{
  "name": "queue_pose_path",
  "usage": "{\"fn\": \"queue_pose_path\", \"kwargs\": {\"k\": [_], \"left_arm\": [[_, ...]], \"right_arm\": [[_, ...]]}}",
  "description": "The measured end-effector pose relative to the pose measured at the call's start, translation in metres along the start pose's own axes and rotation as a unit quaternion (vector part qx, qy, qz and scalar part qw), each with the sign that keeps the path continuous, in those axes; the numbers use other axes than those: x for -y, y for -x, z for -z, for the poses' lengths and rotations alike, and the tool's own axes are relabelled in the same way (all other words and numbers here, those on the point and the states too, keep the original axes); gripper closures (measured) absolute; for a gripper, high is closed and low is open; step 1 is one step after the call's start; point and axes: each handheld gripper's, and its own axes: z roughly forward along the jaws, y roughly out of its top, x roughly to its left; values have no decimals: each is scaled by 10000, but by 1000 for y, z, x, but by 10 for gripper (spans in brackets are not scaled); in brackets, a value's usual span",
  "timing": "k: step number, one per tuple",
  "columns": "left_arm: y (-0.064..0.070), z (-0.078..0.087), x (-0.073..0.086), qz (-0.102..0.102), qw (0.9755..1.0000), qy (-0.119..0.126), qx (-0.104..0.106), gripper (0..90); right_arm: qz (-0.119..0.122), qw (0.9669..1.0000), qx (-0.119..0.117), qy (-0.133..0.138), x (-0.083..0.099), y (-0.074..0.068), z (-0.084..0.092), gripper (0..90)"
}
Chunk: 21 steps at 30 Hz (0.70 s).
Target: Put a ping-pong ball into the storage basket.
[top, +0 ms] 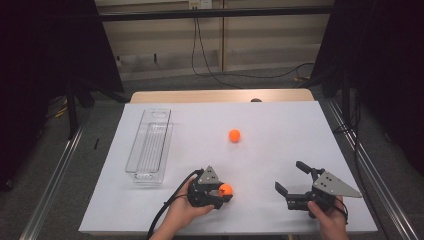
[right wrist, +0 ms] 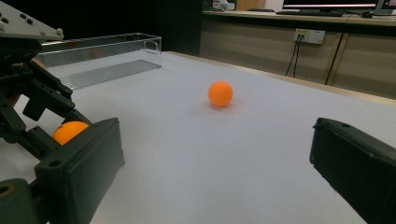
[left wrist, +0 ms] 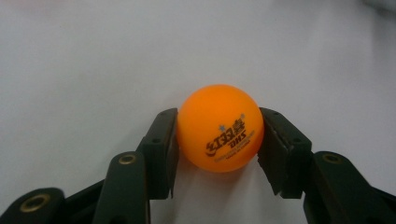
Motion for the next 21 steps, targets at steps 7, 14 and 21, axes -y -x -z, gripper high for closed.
{"fn": "queue_pose_path", "kwargs": {"k": [7,14,21], "left_arm": [[-2,5,-1,132,9999,42,31,508],[-4,8,-3,211,9997,116,74,508],[-5,10,-5,234,9996,134,107,509]], "right_arm": [[-52,10000,30,-9,1,2,-2,23],[-14,10000,-5,-44,2,1,-4,23],[-8,10000,35,-49,2,1,-1,23]]}}
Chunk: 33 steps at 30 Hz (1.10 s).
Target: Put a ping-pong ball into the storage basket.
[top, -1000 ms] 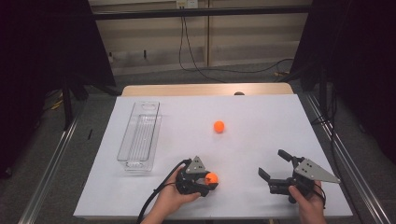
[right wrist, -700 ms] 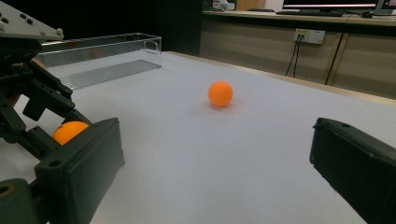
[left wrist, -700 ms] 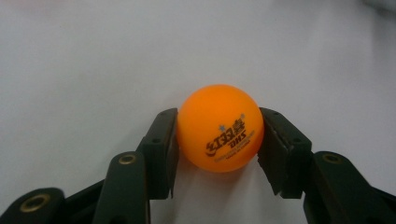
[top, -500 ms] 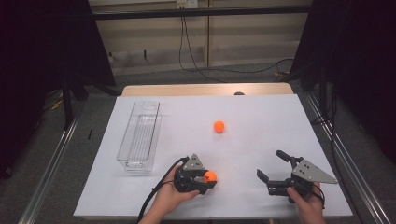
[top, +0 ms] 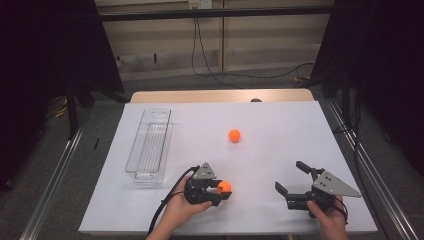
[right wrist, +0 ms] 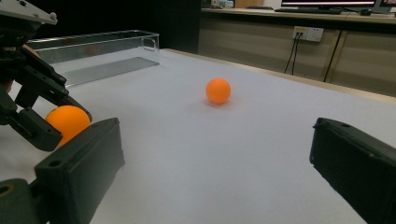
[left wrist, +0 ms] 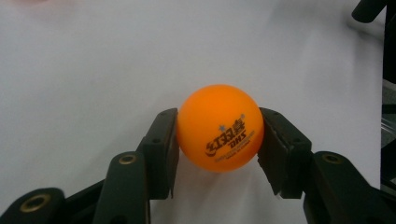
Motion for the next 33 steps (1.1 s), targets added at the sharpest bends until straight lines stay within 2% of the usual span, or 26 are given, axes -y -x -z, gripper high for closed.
{"fn": "queue_pose_path", "kwargs": {"k": [7,33], "left_arm": [[-2,1,-1,64,10000,58,-23,508],[-16,23,-5,278,9991,268,-165,508]], "right_arm": [[-33,10000,7,13,0,1,0,23],[6,10000,-8,6,1,0,-2,23]]}}
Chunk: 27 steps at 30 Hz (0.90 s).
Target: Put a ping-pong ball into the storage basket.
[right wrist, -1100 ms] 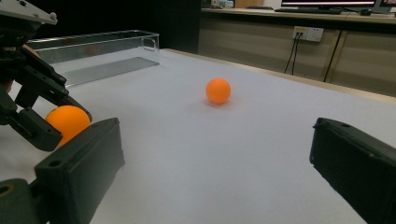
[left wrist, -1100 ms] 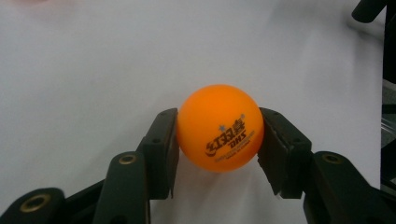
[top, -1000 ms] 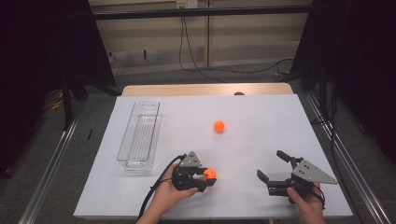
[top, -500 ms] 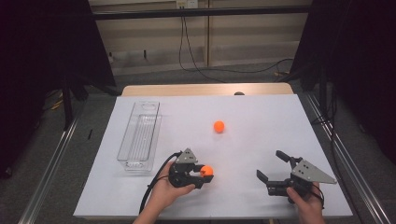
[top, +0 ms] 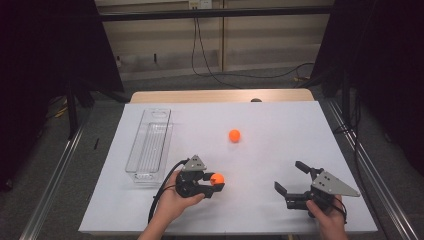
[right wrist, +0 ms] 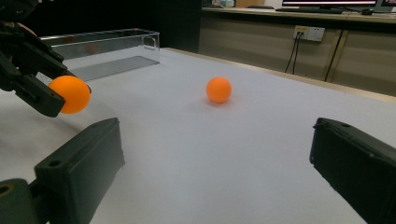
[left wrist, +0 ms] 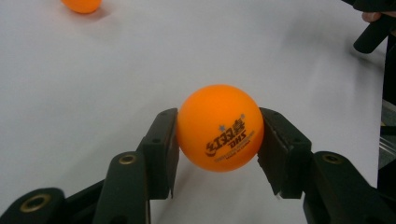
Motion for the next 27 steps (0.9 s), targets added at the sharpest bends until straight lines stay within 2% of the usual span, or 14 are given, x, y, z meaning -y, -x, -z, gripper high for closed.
{"fn": "queue_pose_path", "kwargs": {"k": [27], "left_arm": [[-7,13,-4,-20,9998,59,-185,509]], "right_arm": [[42,10000,-15,49,-1,-1,4,22]]}}
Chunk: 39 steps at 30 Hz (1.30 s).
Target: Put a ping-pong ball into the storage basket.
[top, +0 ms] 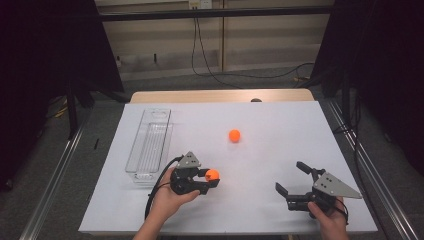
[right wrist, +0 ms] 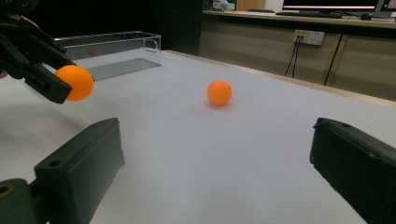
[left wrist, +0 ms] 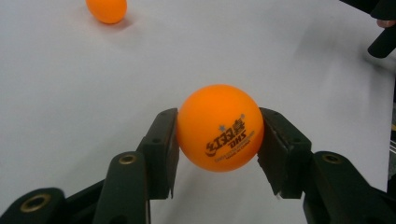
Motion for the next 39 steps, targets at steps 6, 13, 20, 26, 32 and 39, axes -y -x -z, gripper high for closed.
{"fn": "queue_pose_path", "kwargs": {"k": [6,13,20,26,32,39], "left_arm": [[-1,4,-1,2,10000,42,-30,509],[-2,7,-1,11,10000,60,-58,509],[-5,12,-2,54,9998,137,-106,509],[-7,13,-2,59,9998,123,-134,509],[-8,13,-3,57,9998,109,-157,509],[-8,21,-7,11,9996,151,-227,509]], "right_arm": [[-38,10000,-12,20,0,1,-1,22],[-44,10000,-31,28,0,0,-2,21],[-50,10000,-19,47,0,2,-2,21],[-38,10000,-56,36,-1,1,-2,21],[-57,10000,-43,46,0,1,0,21],[-77,9999,-58,62,0,1,1,21]]}}
